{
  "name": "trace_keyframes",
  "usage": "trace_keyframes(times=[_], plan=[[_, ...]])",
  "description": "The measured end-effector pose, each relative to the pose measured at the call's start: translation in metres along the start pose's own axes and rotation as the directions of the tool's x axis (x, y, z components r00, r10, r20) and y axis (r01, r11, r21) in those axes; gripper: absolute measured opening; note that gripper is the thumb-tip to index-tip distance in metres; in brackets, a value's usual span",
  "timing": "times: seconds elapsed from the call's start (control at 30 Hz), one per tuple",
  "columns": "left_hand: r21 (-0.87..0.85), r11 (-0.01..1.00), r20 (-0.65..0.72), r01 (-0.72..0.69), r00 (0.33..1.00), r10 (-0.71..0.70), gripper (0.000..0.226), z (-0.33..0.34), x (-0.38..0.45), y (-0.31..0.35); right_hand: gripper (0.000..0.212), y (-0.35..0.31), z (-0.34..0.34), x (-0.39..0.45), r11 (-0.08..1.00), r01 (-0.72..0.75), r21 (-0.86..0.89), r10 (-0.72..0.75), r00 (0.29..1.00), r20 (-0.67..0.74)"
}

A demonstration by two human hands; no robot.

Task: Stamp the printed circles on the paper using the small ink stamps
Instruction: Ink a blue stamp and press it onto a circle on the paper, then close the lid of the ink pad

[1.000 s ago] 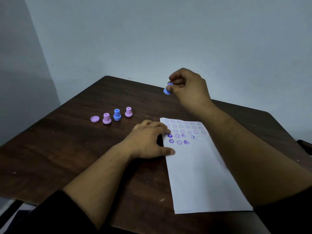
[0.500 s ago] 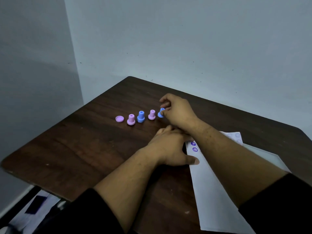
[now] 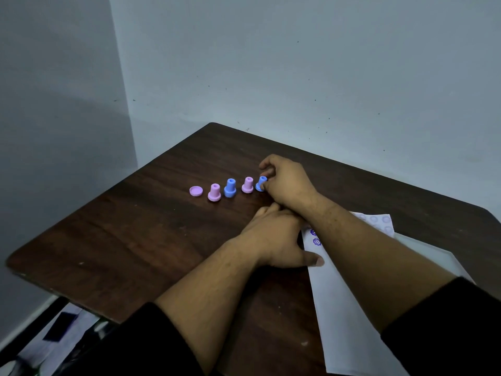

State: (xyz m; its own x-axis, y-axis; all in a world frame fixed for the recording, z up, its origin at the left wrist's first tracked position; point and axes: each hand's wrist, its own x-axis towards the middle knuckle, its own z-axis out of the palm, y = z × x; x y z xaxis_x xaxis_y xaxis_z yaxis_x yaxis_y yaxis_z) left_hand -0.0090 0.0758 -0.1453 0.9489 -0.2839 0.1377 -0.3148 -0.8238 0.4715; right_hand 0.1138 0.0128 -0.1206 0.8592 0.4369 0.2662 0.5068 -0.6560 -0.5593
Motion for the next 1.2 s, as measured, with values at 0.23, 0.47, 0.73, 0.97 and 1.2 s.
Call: trace_keyframes(times=[0.23,0.47,0.73,0.97,1.2], plan=[[0.018,1.0,0.018,-0.001,1.0,0.0,0.08,0.002,0.002,-0.003,0.046,0.0,-0.01,-0.004,1.0,-0.022,-0.01,0.023,1.0,0.009],[0.051,0.999,0.006,-0.014,1.0,0.014,0.082,0.006,0.002,-0.006,0.032,0.039,-0.104,-0.052,0.991,-0.122,0.058,0.131,0.97,-0.204],[0.09,0.996,0.034,-0.018,0.999,0.015,0.078,0.007,0.005,-0.008,0.019,0.133,-0.226,-0.151,0.895,-0.431,-0.117,0.376,0.869,-0.323],[0.094,0.996,-0.014,-0.01,1.0,0.011,0.059,0.005,0.003,-0.003,0.028,0.2,-0.236,-0.196,0.819,-0.528,-0.222,0.512,0.849,-0.131],[0.079,0.997,-0.066,-0.019,0.998,0.024,0.053,0.004,-0.002,0.003,0.01,0.213,-0.232,-0.189,0.838,-0.512,-0.186,0.503,0.859,-0.097]])
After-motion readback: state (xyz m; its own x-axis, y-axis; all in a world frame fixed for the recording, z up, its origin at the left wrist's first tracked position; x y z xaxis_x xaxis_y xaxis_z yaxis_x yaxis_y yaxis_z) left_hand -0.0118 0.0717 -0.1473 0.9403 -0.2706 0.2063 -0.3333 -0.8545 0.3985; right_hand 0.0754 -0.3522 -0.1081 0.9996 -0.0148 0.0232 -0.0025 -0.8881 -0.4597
